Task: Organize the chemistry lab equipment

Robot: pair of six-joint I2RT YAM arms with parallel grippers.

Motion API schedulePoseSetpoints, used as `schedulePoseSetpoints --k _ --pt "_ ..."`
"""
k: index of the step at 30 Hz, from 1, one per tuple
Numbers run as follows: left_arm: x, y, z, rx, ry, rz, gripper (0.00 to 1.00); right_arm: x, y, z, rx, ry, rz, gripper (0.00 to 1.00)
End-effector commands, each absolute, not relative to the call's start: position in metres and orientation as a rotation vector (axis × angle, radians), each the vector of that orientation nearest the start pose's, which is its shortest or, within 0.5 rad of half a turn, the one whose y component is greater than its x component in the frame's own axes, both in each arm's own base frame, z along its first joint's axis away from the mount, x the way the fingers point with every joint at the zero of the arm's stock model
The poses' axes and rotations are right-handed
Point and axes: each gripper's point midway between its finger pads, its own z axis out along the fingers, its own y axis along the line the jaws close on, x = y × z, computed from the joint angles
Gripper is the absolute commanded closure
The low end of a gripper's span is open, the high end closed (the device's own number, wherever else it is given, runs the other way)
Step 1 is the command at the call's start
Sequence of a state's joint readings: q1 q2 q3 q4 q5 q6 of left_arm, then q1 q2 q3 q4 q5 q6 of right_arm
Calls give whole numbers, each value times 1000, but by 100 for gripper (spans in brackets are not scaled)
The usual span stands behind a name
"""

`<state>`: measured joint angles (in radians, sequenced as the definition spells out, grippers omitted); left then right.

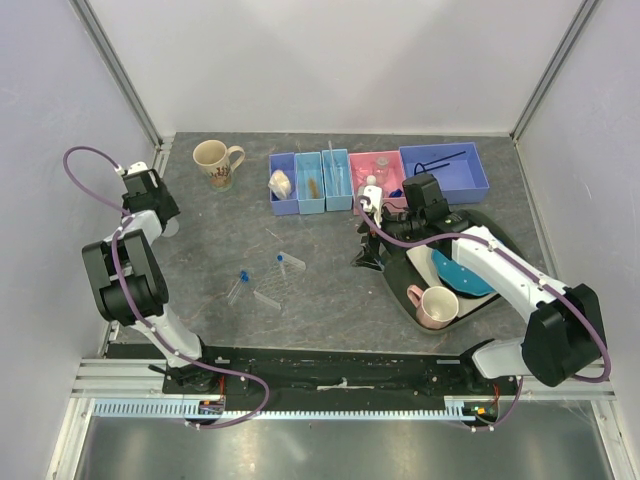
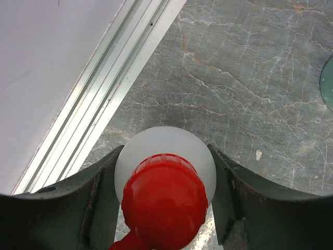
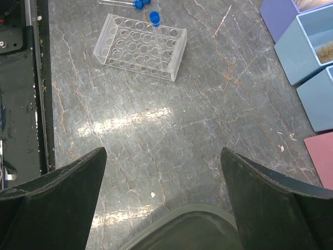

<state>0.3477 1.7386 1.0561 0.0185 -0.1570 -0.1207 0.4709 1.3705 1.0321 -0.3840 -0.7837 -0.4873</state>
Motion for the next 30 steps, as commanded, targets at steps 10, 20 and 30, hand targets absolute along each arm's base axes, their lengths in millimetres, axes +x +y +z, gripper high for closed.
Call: schedulePoseSetpoints --k 10,20,30 --pt "424 125 157 -405 2055 79 64 277 256 195 -1350 1666 827 2" --pt "391 -11 189 -151 2119 -310 64 297 230 204 -1242 1703 801 2" --pt "331 -150 240 59 2050 -879 63 293 232 209 -1181 1705 978 2"
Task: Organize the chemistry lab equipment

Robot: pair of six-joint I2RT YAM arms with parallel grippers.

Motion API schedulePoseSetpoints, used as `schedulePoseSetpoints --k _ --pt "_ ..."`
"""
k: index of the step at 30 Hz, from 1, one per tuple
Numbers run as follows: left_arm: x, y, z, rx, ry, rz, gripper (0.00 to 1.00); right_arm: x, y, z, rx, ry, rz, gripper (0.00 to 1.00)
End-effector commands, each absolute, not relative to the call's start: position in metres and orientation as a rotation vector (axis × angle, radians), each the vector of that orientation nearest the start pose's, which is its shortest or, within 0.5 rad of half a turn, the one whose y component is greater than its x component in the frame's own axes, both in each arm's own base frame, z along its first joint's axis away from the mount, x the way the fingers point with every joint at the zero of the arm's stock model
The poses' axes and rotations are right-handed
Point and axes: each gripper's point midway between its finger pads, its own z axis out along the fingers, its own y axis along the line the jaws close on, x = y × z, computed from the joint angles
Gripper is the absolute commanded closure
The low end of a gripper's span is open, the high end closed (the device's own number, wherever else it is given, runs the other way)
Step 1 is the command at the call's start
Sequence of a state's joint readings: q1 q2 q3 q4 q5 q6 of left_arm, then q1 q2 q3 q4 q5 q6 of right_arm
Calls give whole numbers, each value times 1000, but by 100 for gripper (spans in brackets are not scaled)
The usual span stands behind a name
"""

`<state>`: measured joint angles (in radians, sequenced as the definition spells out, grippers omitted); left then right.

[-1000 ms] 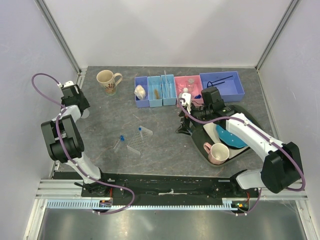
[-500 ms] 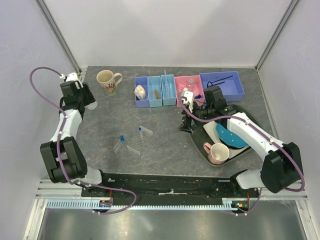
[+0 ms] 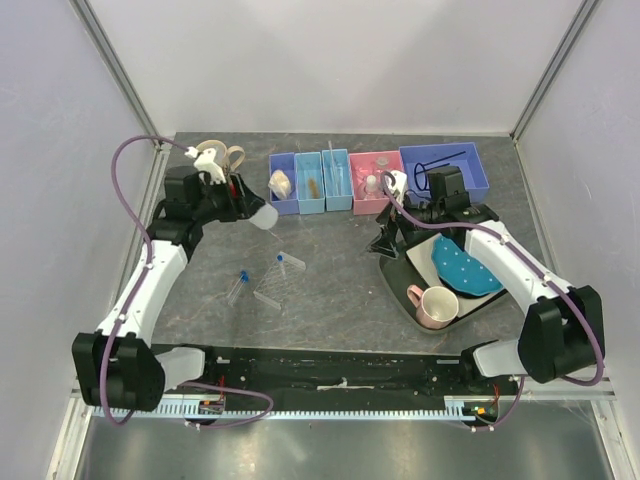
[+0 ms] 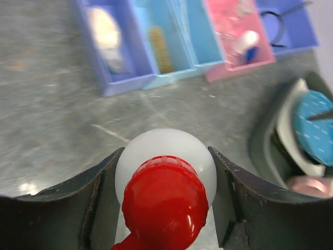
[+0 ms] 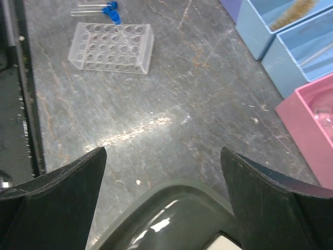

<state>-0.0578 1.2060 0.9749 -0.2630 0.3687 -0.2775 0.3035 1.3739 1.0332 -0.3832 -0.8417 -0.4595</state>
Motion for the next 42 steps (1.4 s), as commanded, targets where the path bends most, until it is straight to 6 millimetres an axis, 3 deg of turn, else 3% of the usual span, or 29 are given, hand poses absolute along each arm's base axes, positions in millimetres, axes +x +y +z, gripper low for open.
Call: schedulePoseSetpoints --k 1,8,12,17,23,29,31,35,36,39,40,42 --pt "327 -157 240 61 2043 -908 63 293 234 208 -1175 1708 994 2" --pt "298 -224 255 157 1984 -1152 63 279 258 229 -1222 1677 1049 2" --pt "289 -250 265 187 1936 -1247 63 274 278 234 -1290 1674 1008 2" --pt "278 -271 261 215 1942 -1306 63 272 300 240 -1347 1672 973 2" --pt "271 -278 259 197 1935 -1356 63 269 315 232 -1362 1714 965 2" --pt "266 -281 260 174 1922 -1413 62 250 328 224 -1406 1718 1020 4" --pt "265 -281 259 170 1919 -1422 62 244 331 223 -1421 1713 1044 11" --pt "262 -282 261 154 1910 -1449 57 242 332 220 -1418 1729 1053 35" --pt "261 -281 261 150 1911 -1450 55 244 331 217 -1413 1740 1039 44" --pt "261 -276 267 121 1897 -1432 36 246 328 217 -1404 1750 1016 51" --pt "264 -272 265 93 1910 -1404 26 246 326 216 -1401 1751 1012 52" --pt "269 -262 275 77 1878 -1345 19 249 319 215 -1387 1759 997 53"
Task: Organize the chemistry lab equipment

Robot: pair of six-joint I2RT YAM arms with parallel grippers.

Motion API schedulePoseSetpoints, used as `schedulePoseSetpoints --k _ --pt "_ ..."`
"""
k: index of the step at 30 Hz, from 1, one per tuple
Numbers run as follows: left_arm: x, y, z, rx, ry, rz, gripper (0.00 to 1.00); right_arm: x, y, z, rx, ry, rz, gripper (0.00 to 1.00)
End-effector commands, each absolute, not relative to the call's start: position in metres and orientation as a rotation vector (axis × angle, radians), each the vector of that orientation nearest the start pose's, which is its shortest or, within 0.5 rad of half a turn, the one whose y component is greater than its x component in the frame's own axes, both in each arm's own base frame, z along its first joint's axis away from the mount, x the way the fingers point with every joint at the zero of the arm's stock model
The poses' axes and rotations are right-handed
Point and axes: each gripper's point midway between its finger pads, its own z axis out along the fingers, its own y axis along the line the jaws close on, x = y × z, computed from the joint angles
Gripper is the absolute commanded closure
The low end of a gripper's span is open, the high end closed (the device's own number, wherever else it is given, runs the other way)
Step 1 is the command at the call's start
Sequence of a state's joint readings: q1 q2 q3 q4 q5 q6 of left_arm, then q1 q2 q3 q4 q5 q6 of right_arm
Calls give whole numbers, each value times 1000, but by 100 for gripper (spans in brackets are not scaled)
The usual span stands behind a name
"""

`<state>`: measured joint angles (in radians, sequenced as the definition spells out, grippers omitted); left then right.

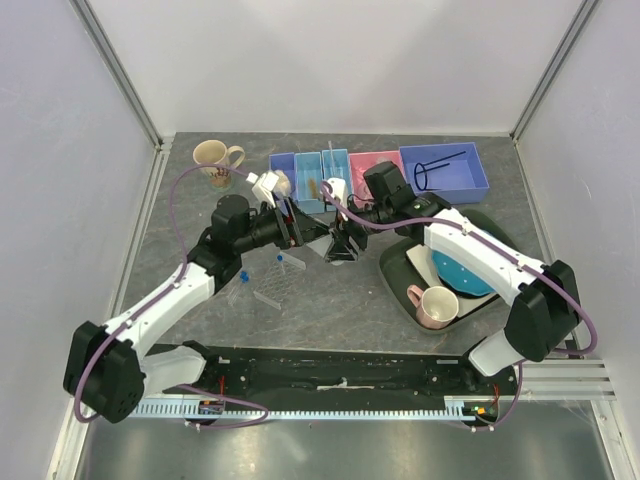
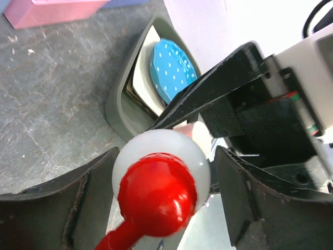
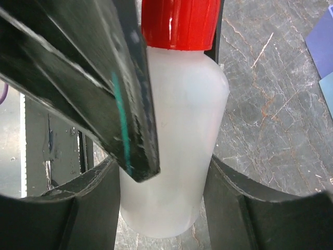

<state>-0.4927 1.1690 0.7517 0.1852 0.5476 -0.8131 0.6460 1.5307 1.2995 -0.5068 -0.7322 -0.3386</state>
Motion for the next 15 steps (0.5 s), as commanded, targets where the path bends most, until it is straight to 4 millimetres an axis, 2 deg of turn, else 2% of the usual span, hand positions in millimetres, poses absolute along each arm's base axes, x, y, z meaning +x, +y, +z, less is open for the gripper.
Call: schedulePoseSetpoints --k 1,2,5,6,7,10,13,14,15 --pt "276 -251 274 37 1883 -1290 15 251 317 216 -1378 1759 995 53" --pt "277 -243 284 24 1851 -1269 14 252 313 217 -1368 1759 992 53" --pt "288 -214 291 -46 1831 -1191 12 264 298 218 -1313 1777 983 53" --pt "287 -206 301 -49 1802 -1171 11 272 289 217 -1282 1793 969 53" --pt "292 -194 304 -57 1790 -1125 10 276 285 217 -1263 1799 965 53" --pt "290 -174 309 -40 1796 -1048 9 297 266 222 -1185 1820 925 53" --pt "285 -156 310 -18 1799 -979 9 330 242 227 -1100 1843 850 52" --pt "284 -152 308 -14 1800 -957 9 343 235 221 -1076 1869 817 52" --pt "280 -147 301 -17 1830 -934 9 363 221 229 -1030 1868 775 52"
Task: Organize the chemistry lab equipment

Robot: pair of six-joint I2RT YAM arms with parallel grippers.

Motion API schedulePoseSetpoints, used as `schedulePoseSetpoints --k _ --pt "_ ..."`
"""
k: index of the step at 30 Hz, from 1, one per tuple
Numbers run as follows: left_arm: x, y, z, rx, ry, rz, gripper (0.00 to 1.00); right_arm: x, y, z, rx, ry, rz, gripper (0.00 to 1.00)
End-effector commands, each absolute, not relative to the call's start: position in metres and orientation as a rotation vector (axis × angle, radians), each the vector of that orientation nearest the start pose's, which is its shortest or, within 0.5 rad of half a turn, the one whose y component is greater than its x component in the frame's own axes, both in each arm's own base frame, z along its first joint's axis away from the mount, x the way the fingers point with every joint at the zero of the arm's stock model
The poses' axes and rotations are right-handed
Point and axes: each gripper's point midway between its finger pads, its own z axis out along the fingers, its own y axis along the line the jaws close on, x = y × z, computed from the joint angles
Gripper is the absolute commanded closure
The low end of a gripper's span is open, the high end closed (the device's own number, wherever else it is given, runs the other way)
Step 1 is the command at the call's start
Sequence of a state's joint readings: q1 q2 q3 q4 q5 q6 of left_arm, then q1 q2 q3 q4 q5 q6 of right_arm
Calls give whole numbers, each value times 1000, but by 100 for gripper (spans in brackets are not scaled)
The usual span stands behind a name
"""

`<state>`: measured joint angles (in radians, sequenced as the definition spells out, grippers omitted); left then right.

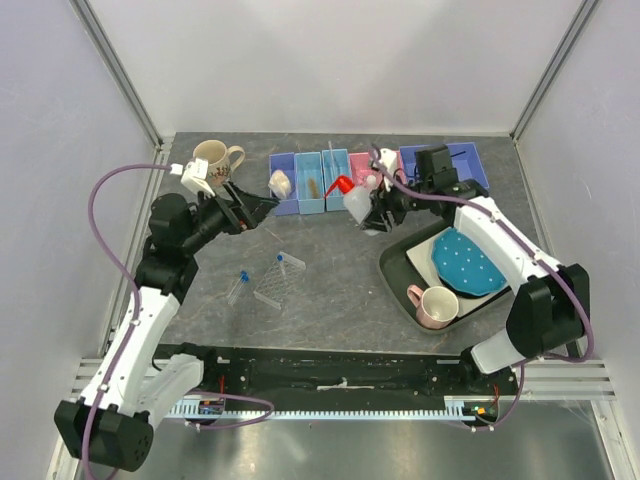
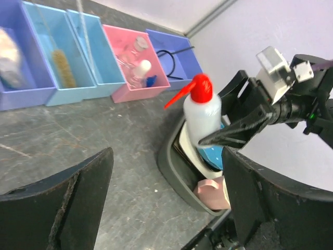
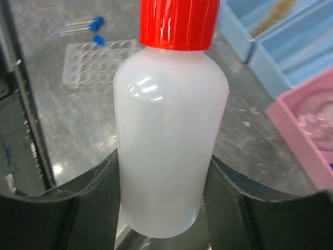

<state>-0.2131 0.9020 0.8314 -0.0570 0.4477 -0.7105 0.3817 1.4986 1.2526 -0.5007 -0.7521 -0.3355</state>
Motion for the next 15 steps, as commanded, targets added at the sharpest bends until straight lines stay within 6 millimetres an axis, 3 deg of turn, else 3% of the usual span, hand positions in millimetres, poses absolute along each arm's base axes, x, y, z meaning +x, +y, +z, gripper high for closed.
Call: schedulePoseSetpoints --k 1,2,4,5,6,7,8,9,10,12,13,15 --pt "278 -138 300 -2 1820 -877 9 376 213 229 -1001 1880 754 52" --pt "276 -134 294 -2 1837 -847 9 395 199 218 -945 1930 741 52" --pt "270 -123 278 -2 1880 -773 9 424 186 227 -888 1931 699 52" --pt "263 -120 274 -2 1880 -752 9 442 175 210 -849 1980 687 51" --pt "260 -117 270 -1 1886 -737 9 459 169 218 -823 1974 641 51" --pt "256 -113 260 -6 1912 -708 9 472 165 200 -802 2016 639 50" --pt "250 -111 256 -5 1907 -694 9 483 158 196 -777 2029 621 50" --pt "247 -108 251 -9 1915 -683 9 496 156 205 -766 2015 605 50" --pt "243 -104 245 -19 1931 -655 9 506 153 185 -752 2059 605 50" --pt "235 -100 240 -23 1928 -634 9 520 152 187 -748 2061 590 50" --pt "234 -97 238 -30 1930 -617 8 525 153 175 -745 2083 596 50" --pt "228 -93 234 -39 1930 -599 8 530 154 174 -740 2083 600 49"
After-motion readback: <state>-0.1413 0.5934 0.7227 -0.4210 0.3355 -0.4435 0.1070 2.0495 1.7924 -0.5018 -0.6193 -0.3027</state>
